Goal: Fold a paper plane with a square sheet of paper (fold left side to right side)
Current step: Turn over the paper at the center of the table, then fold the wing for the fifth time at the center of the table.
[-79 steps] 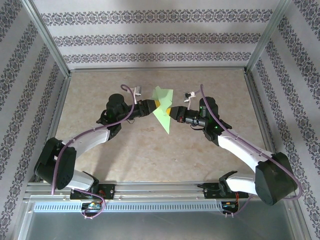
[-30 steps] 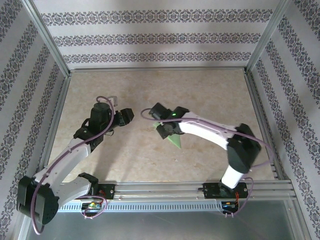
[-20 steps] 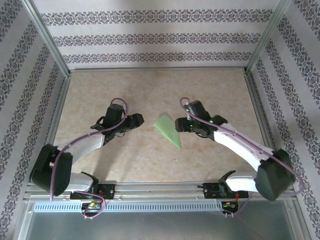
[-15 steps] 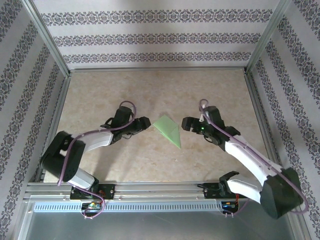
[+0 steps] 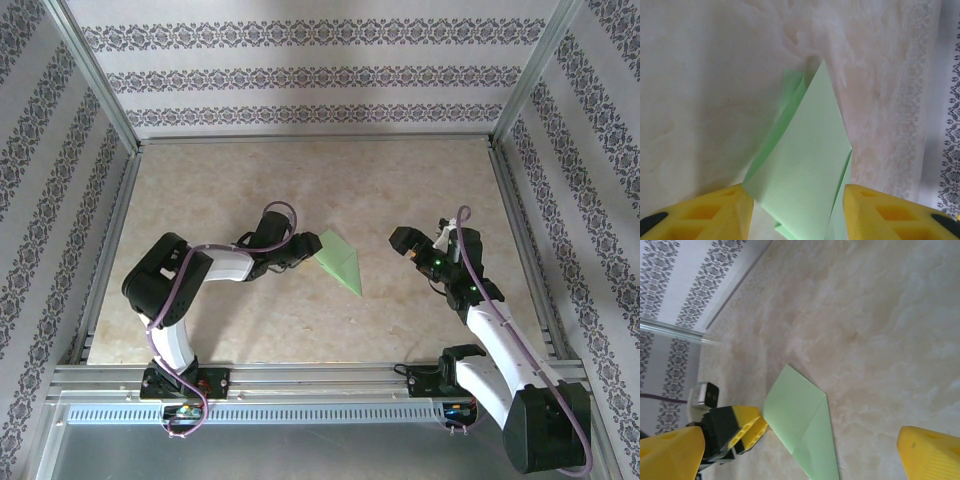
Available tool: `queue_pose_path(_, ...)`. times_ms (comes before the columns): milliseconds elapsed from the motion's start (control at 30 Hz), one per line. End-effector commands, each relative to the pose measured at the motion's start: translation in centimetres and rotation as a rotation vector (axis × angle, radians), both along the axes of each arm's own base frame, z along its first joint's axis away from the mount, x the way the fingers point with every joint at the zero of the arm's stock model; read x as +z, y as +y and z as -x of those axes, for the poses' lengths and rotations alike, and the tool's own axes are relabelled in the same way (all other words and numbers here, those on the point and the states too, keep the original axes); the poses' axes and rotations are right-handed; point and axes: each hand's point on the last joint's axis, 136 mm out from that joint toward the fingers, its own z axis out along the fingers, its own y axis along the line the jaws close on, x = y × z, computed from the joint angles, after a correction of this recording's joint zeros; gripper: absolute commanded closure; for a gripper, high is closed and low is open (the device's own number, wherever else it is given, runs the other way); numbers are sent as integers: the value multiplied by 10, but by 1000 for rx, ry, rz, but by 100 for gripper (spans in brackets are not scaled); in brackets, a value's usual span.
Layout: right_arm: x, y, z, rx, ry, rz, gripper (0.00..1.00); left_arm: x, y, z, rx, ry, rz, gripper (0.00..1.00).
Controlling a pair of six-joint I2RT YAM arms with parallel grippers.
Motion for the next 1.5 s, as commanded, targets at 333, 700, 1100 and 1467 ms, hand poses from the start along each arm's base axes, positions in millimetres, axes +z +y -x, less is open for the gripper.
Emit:
queue_pose_path(333,16,16,-2,122,-60,-99,5,22,-26,-12,-71,-93,71,93)
queue_pose_path(700,9,70,2,517,-100,-75,16,119,-14,42,-465,-454,96,100)
queue_pose_path(1100,13,154,8,846,-188,-172,7,164,10,79,-560,-563,264,100)
queue_pose_path(1467,21,165,12,885,-190,-197,39,133,21,62,-485,-470,200,100)
